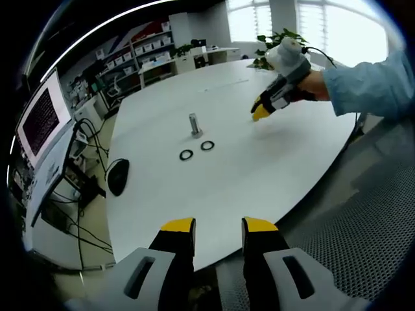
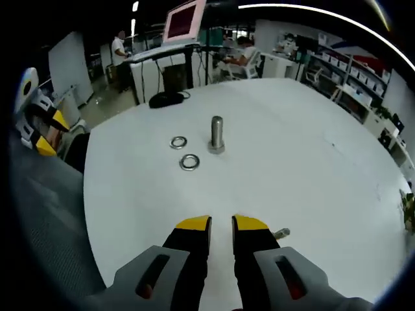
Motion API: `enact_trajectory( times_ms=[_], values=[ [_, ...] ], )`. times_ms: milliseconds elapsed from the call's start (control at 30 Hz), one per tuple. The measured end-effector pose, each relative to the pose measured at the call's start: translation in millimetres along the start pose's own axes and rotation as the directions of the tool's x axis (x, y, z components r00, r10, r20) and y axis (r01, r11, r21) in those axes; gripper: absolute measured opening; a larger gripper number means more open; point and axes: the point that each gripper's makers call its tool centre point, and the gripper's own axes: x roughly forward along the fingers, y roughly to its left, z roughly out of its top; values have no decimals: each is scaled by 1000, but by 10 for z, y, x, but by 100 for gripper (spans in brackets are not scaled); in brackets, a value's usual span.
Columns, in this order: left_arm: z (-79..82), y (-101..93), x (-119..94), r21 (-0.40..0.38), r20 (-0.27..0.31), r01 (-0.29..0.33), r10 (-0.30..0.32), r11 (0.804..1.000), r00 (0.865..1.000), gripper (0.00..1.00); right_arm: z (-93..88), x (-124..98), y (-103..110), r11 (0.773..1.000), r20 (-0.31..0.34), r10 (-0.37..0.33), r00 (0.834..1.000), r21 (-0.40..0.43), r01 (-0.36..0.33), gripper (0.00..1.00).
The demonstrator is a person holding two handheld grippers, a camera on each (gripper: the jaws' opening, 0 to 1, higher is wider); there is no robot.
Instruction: Place the washer onto the threaded stud by aligning its center hole with the stud, sliding it down to the base, and recovering from edge contact or off-axis alignment until the washer reaches the visible bottom stop.
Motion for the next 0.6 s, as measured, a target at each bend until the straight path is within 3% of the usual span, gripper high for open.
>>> enact_trajectory(
  times_ms=[300,500,600],
  values=[
    [11,-10,-4,5,7,5,-5,1000,1000,27,326,-26,100,984,-46,83,996,-153,-89,15],
    [23,-4,-9,2,14,2,-2,1000,1000,27,457,22,172,968,-74,120,990,-212,-133,15],
    [79,17,-25,-7,48,-7,8,1000,999,26,488,90,216,963,-87,144,986,-217,-159,15]
  ],
)
